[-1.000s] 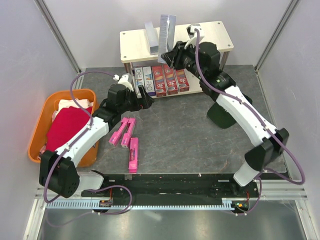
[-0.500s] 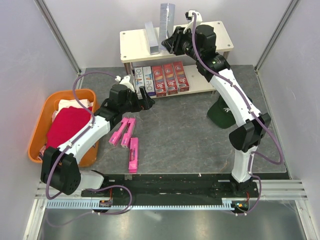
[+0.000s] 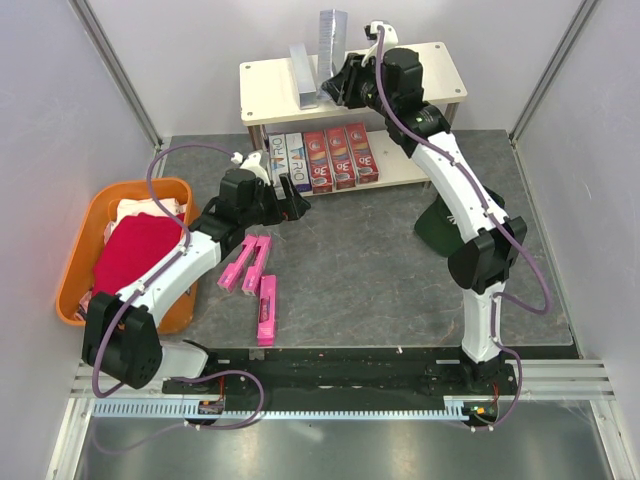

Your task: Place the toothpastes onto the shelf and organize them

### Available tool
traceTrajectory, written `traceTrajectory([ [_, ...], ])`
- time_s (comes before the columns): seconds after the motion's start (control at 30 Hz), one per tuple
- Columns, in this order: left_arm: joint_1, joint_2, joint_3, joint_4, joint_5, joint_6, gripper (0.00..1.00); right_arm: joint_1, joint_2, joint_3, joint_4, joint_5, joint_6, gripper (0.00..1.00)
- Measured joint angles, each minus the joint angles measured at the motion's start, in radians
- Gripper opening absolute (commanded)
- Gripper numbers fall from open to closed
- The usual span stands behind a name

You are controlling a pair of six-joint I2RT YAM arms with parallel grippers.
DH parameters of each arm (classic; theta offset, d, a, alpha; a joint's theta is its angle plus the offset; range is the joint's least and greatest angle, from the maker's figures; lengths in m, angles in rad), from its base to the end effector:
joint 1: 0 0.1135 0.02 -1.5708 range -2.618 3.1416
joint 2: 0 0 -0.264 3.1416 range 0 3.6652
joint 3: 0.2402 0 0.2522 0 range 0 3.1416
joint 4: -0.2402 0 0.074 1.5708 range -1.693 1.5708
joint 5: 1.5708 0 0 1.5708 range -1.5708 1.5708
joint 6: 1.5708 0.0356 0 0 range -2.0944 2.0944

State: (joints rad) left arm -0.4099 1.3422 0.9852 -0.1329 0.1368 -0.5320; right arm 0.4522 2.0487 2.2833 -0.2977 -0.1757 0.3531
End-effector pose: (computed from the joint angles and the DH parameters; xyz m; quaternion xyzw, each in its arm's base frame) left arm 0.2797 -0.1268 0.2898 -0.0171 0.8560 -0.2851 0.4308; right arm 0.4241 0.2130 0.4563 -0.0959 0.7224 0.3260 0.6022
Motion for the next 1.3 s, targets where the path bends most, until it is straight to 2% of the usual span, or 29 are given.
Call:
traceTrajectory([
  [0.17,0.000,0.002,-0.003,0.000,0.000,0.000,0.99,0.000,0.020,0.027,-0.002,-0.006,0.003,0.53],
  [0.2,0.000,0.002,-0.005,0.000,0.000,0.000,0.99,0.000,0.021,0.029,-0.001,-0.007,0.005,0.62],
  [0.3,0.000,0.002,-0.005,0.000,0.000,0.000,0.99,-0.001,0.021,0.029,0.005,-0.008,0.003,0.70],
  [0.57,0.000,0.002,-0.005,0.000,0.000,0.000,0.99,-0.001,0.021,0.029,0.009,-0.005,0.002,0.75],
  [0.8,0.000,0.002,-0.006,0.000,0.000,0.000,0.99,-0.011,0.021,-0.013,0.085,0.000,0.046,0.90],
  [1.03,0.000,0.002,-0.006,0.000,-0.001,0.000,0.99,-0.090,0.076,-0.038,0.247,-0.067,0.216,0.91],
  [1.3,0.000,0.002,-0.006,-0.001,-0.003,0.000,0.99,-0.133,0.185,0.052,0.412,-0.174,0.360,0.93],
])
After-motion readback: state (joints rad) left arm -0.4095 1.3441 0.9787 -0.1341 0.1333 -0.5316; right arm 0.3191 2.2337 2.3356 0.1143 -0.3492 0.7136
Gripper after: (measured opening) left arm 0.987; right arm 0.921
